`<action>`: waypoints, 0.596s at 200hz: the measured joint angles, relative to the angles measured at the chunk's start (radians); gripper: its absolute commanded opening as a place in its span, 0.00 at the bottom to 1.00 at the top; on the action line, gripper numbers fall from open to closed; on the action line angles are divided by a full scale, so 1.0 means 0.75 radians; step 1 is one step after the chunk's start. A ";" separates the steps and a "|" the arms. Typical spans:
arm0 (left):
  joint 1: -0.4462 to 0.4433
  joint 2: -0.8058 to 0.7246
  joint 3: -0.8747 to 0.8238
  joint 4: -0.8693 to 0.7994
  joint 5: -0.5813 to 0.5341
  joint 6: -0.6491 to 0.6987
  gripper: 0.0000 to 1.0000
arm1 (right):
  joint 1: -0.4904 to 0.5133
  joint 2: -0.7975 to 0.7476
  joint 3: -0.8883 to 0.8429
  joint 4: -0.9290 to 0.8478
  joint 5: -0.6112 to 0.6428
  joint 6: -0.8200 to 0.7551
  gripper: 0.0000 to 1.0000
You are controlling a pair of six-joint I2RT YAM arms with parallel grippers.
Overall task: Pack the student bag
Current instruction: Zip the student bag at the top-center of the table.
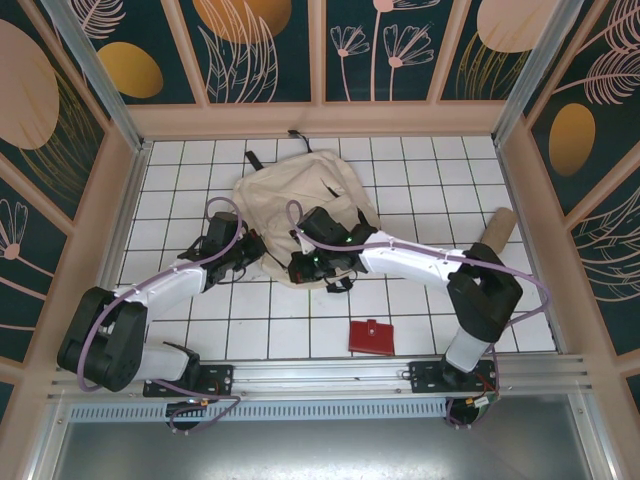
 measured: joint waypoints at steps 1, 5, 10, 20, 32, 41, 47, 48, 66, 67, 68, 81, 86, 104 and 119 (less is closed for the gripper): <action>0.000 0.001 0.000 -0.001 -0.002 0.000 0.00 | 0.000 -0.002 -0.001 -0.002 0.000 0.001 0.00; 0.000 0.002 0.001 -0.001 -0.005 0.000 0.00 | 0.000 -0.008 -0.004 -0.010 0.005 0.000 0.00; 0.000 0.004 0.003 -0.001 -0.008 0.000 0.00 | 0.000 -0.014 -0.006 -0.021 0.012 0.000 0.00; -0.004 0.009 0.007 -0.002 -0.014 0.001 0.00 | 0.000 -0.026 -0.009 -0.038 0.031 -0.001 0.00; -0.006 0.015 0.012 -0.001 -0.023 0.002 0.00 | 0.000 -0.041 -0.013 -0.063 0.054 -0.006 0.00; -0.007 0.020 0.016 -0.002 -0.024 0.004 0.00 | 0.000 -0.050 -0.014 -0.079 0.076 -0.013 0.00; -0.008 0.023 0.019 -0.002 -0.028 0.005 0.00 | 0.000 -0.054 -0.014 -0.088 0.093 -0.016 0.00; -0.008 0.024 0.021 -0.002 -0.028 0.006 0.00 | 0.000 -0.054 -0.014 -0.089 0.095 -0.017 0.00; -0.010 0.036 0.035 -0.003 -0.035 0.006 0.00 | 0.000 -0.058 -0.014 -0.120 0.150 -0.025 0.00; -0.010 0.037 0.036 -0.003 -0.035 0.006 0.00 | 0.000 -0.058 -0.014 -0.120 0.153 -0.025 0.00; -0.010 0.037 0.037 -0.003 -0.035 0.006 0.00 | 0.000 -0.058 -0.014 -0.122 0.156 -0.025 0.00; -0.014 0.043 0.045 -0.008 -0.041 0.007 0.00 | 0.000 -0.058 -0.014 -0.135 0.192 -0.026 0.00; -0.014 0.044 0.050 -0.011 -0.042 0.008 0.00 | 0.000 -0.060 -0.013 -0.141 0.204 -0.027 0.00; -0.015 0.048 0.058 -0.012 -0.045 0.010 0.00 | 0.000 -0.063 -0.013 -0.149 0.229 -0.035 0.00; -0.015 0.049 0.060 -0.011 -0.044 0.015 0.00 | 0.000 -0.075 -0.013 -0.144 0.225 -0.042 0.00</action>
